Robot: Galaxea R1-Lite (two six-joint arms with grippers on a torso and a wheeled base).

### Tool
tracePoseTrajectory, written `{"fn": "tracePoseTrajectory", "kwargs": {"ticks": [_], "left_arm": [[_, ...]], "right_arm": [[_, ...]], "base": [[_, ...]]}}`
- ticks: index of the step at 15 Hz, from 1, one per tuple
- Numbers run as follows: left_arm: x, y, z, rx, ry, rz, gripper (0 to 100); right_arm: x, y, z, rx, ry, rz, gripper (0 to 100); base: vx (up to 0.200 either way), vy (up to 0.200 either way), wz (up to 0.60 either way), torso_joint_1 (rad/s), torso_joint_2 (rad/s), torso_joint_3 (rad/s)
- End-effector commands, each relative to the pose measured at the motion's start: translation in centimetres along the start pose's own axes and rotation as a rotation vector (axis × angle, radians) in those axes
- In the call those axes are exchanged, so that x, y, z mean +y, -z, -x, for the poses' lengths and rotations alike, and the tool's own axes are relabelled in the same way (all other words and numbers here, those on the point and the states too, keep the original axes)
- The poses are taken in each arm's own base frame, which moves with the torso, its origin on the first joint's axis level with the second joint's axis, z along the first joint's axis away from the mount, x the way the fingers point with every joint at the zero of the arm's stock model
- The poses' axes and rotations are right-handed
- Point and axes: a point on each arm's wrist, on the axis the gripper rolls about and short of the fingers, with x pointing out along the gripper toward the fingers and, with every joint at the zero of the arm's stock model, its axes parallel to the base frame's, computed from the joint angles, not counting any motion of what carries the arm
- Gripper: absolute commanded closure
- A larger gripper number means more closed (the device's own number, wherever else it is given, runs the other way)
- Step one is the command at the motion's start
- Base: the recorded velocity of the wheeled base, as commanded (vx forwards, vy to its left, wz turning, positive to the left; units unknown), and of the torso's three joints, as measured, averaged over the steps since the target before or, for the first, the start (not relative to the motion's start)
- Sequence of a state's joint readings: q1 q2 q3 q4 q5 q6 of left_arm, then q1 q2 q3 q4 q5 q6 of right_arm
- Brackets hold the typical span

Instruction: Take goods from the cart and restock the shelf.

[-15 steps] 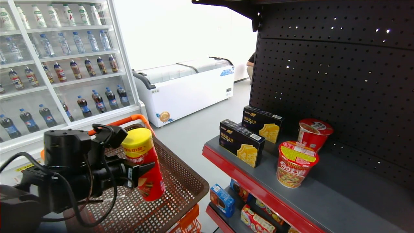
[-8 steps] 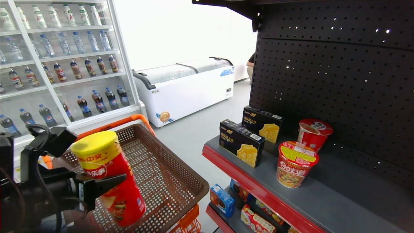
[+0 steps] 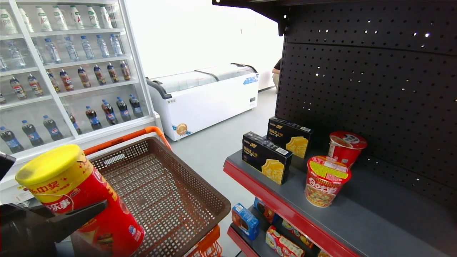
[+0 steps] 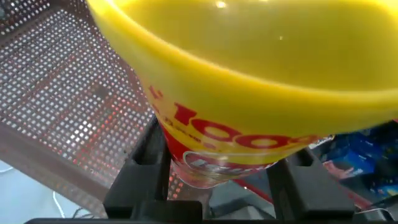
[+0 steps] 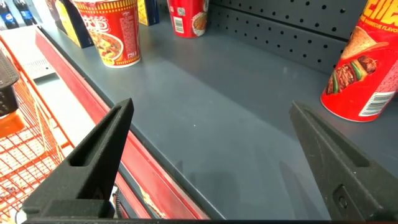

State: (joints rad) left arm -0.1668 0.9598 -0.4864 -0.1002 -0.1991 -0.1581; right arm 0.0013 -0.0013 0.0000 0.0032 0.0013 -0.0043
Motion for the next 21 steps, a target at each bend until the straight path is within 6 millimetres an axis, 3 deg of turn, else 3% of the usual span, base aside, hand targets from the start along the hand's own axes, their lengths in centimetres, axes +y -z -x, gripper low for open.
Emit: {"fn": "tracePoseTrajectory", "kwargs": {"ticks": [1, 7, 21], "left_arm": [[-0.10, -0.76, 0.25, -0.034, 0.002, -0.003, 100], [-0.37, -1.45, 0.12, -0.085, 0.021, -0.024, 100], [-0.01, -1.31, 0.06, -0.080, -0.006, -0.013, 100]], "right_arm": [[0.00, 0.00, -0.01, 0.001, -0.001, 0.000, 0], [0.00, 0.00, -0.01, 0.001, -0.002, 0.000, 0], [0.01, 0.00, -0.01, 0.001, -0.007, 0.000, 0]], "base": [[0.000, 0.000, 0.00, 0.000, 0.00, 0.000], [0.000, 0.000, 0.00, 0.000, 0.00, 0.000], [0.000, 0.000, -0.60, 0.002, 0.00, 0.003]]}}
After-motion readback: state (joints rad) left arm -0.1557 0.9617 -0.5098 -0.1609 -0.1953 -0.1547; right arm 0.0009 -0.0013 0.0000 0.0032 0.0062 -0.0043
